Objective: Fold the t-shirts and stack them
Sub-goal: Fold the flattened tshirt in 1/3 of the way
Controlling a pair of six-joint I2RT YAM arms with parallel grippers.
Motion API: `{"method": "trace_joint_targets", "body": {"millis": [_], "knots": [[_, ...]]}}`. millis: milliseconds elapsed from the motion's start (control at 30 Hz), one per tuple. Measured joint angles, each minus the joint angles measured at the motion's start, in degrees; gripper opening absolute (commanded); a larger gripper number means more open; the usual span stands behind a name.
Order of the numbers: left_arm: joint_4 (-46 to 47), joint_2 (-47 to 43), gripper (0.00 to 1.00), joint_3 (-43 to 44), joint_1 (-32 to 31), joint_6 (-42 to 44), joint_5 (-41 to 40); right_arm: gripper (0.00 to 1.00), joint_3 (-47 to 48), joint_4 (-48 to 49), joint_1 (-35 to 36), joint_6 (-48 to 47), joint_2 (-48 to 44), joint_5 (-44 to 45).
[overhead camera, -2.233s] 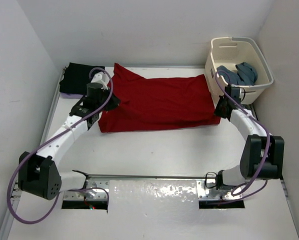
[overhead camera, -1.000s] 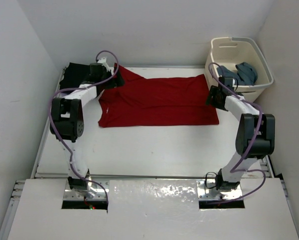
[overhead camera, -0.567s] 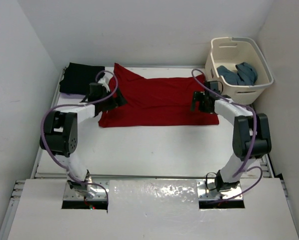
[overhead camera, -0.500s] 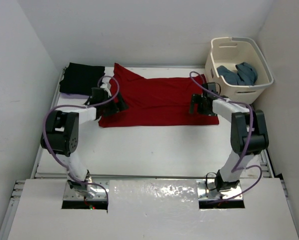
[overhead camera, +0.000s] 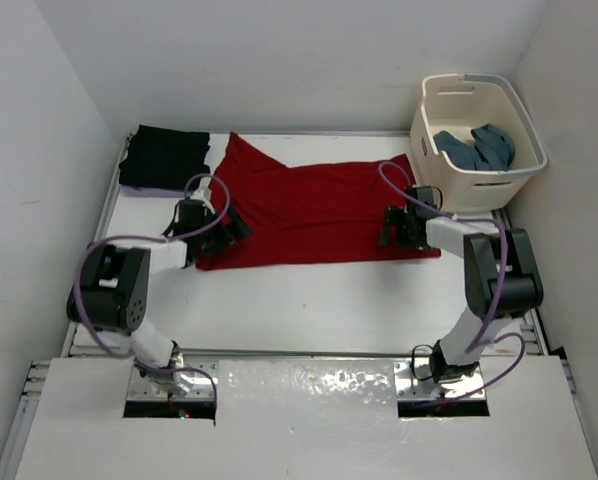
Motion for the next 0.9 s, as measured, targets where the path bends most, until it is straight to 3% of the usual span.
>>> {"method": "trace_joint_targets", "body": {"millis": [267,400,533,667,800,900], "knots": [[-10.0,-25.0,1.0,-19.4,-0.4,-10.3,1.0,0.99,-18.8,0.4,2.8,2.3,-18.5,-0.6],[-18.0,-34.4,1.0,-23.7,-1.6,-15.3,2.2,0.99,-27.3,-2.5,3.9,4.8,-30.2,0.8],[-27.8,-42.0,1.0,-24.0,-2.0,-18.6,2.0,0.99,-32.0,-6.6,4.1,6.9,-39.7,1.6],[-36.9,-46.1,1.0,-22.8,-2.3,-20.0,-0.5,0.99,-32.2,-12.5,4.1,8.0,-43.5,1.6],[-43.9,-45.1,1.0,-15.3,-2.3,-19.2,-6.6,0.99,-28.1,-17.9,4.1,7.4,-42.8,2.2],[-44.0,-41.3,1.0,-6.1,-2.3,-17.5,-10.9,0.99,-21.0,-19.5,4.1,6.6,-39.6,4.2]]}}
